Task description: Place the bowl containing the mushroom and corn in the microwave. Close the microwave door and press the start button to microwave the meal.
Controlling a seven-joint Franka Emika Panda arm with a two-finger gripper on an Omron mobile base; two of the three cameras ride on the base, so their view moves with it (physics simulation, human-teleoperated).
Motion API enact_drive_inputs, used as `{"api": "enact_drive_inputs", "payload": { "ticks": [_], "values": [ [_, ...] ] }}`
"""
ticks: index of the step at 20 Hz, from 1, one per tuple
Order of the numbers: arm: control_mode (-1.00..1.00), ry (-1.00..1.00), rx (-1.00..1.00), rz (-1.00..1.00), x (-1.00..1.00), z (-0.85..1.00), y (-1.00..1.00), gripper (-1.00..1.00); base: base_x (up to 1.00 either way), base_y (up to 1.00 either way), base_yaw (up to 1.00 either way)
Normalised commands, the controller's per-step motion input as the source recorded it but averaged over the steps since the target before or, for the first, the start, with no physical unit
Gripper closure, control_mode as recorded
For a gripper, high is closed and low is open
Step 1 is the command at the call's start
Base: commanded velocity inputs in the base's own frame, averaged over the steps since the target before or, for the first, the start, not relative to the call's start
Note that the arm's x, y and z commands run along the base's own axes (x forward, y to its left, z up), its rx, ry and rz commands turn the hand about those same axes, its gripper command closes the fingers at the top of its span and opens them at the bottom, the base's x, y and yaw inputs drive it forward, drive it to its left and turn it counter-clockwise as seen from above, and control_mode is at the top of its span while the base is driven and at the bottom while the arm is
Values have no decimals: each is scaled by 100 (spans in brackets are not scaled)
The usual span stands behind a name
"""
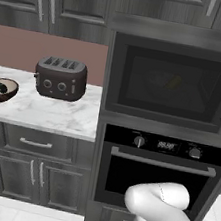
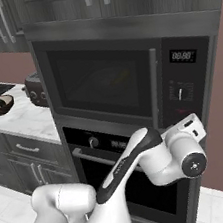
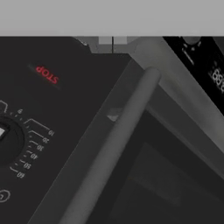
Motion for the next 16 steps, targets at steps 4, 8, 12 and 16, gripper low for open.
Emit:
{"api": "enact_drive_inputs", "payload": {
  "ticks": [4,8,12,16],
  "values": [
    [-100,0,1,1,26,-18,-22,100,0,0,0],
    [-100,0,1,1,27,-19,-21,100,0,0,0],
    [-100,0,0,1,30,-16,-20,100,0,0,0],
    [-100,0,0,0,37,-16,-17,100,0,0,0]
  ]
}}
